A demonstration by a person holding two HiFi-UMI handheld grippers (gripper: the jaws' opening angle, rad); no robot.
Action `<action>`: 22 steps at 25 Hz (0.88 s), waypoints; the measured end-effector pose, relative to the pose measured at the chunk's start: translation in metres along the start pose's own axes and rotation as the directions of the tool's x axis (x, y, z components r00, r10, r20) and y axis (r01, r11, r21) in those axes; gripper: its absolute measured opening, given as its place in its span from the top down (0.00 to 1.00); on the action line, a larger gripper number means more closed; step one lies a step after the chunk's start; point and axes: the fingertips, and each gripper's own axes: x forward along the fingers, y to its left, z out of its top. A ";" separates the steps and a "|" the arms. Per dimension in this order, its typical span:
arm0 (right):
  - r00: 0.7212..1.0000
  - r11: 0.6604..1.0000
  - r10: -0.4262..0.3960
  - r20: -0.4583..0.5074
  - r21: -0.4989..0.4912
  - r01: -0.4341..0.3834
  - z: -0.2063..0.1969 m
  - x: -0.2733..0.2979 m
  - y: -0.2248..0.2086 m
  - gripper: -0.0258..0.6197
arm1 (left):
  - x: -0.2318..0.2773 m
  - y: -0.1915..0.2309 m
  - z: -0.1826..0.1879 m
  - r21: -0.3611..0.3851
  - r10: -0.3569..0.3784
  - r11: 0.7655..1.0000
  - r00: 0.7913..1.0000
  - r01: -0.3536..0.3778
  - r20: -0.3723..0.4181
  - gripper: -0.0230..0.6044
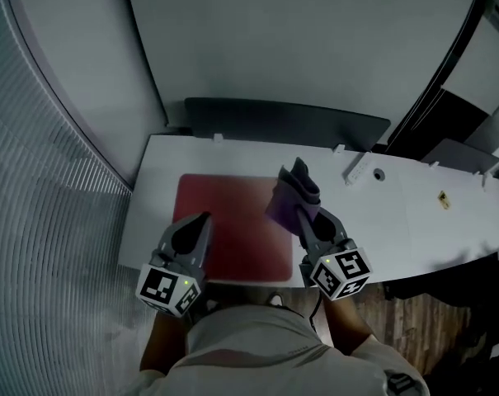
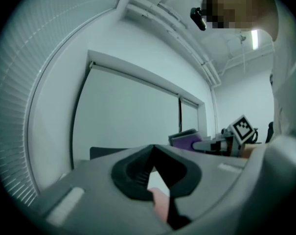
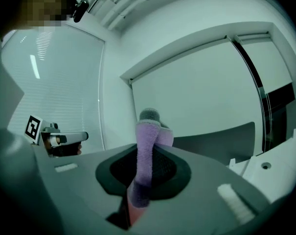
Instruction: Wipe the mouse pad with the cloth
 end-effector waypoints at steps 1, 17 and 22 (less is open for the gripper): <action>1.000 1.000 0.003 0.001 -0.009 -0.003 0.001 0.003 0.003 0.89 | -0.004 0.004 0.001 0.001 0.007 1.000 1.000 -0.007 0.004 0.96; 0.999 0.998 0.028 -0.019 -0.048 -0.029 0.002 0.021 0.022 0.89 | -0.014 0.023 0.004 -0.008 0.026 1.000 1.000 -0.026 0.003 0.96; 0.999 0.998 0.046 -0.018 -0.044 -0.047 0.002 0.022 0.024 0.89 | -0.014 0.021 0.006 0.005 0.027 1.000 1.000 -0.027 0.010 0.96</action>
